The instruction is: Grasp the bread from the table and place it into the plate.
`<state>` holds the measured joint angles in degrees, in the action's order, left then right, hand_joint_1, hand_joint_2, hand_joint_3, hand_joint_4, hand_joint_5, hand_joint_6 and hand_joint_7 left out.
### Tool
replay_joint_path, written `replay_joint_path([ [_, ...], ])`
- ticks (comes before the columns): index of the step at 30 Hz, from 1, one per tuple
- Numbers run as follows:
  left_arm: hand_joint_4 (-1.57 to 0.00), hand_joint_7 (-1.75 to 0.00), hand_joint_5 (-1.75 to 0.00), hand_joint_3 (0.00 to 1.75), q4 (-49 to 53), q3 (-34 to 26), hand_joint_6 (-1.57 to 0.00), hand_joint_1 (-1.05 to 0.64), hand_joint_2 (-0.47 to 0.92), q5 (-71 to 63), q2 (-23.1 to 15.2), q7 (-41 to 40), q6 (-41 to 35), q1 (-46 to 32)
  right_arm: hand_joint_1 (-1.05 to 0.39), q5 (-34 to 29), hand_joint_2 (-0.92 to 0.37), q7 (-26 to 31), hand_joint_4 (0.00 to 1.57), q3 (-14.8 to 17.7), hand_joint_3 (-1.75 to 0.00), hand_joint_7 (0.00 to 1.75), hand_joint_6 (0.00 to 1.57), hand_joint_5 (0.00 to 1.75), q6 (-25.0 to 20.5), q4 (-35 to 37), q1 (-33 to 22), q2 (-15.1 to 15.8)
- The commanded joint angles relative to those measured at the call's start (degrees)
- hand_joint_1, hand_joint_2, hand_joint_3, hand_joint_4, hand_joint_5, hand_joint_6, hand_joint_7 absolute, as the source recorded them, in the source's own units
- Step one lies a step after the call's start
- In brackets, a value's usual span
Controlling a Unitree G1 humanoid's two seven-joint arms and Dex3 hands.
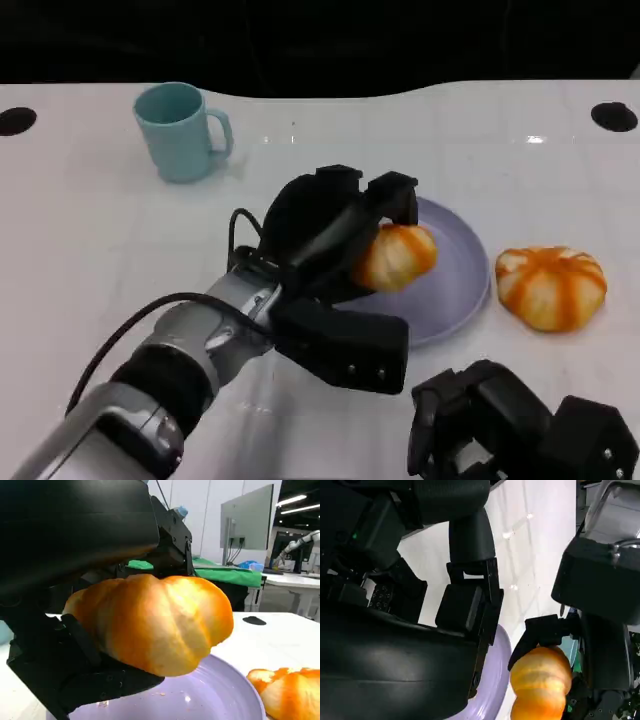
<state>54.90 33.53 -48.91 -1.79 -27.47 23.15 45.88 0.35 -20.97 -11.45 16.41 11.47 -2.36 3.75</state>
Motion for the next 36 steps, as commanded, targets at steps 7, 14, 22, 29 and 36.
replay_joint_path([
  [7, -0.39, -0.02, -0.67, 0.04, -3.26, 3.95, -0.39, -0.63, 0.92, -2.49, -1.86, 10.6, -9.12, 1.99, -1.05, -0.12, -0.12, 0.56, 1.53, -0.24, -1.38, 1.04, 1.57, 1.3, -0.35, -1.11, -0.54, 0.2],
  [14, -0.32, 0.0, -0.41, 0.04, -9.89, 5.42, -0.24, -0.78, 0.92, -3.99, -3.94, 15.41, -13.99, 0.42, -1.05, 0.08, -0.12, 0.49, 1.54, -0.15, -1.38, 1.05, 1.57, 1.3, -0.51, -0.91, -0.43, 0.35],
  [22, -0.3, 0.0, -0.37, 0.07, -14.47, 5.08, -0.2, -0.8, 0.92, -3.3, -5.63, 17.91, -14.79, -1.35, -1.05, 0.2, -0.13, 0.55, 1.55, 0.11, -1.36, 1.05, 1.57, 1.29, 0.29, -0.21, -0.17, 0.31],
  [29, -0.33, 0.0, -0.35, 0.11, -19.71, 2.66, -0.2, -0.81, 0.92, 0.89, -8.15, 20.05, -11.79, -5.03, -1.05, -0.11, -0.12, 0.71, 1.57, 0.33, -1.38, 1.06, 1.57, 1.29, 0.5, -0.21, 0.0, 0.69],
  [36, -0.34, -0.01, -0.36, 0.15, -27.84, -2.28, -0.21, -0.78, 0.92, 8.83, -11.57, 23.98, -6.09, -11.17, -1.05, 0.67, -0.12, 0.2, 1.56, 0.65, -1.38, 1.07, 1.57, 1.29, 0.88, 0.51, 0.14, 0.57],
])
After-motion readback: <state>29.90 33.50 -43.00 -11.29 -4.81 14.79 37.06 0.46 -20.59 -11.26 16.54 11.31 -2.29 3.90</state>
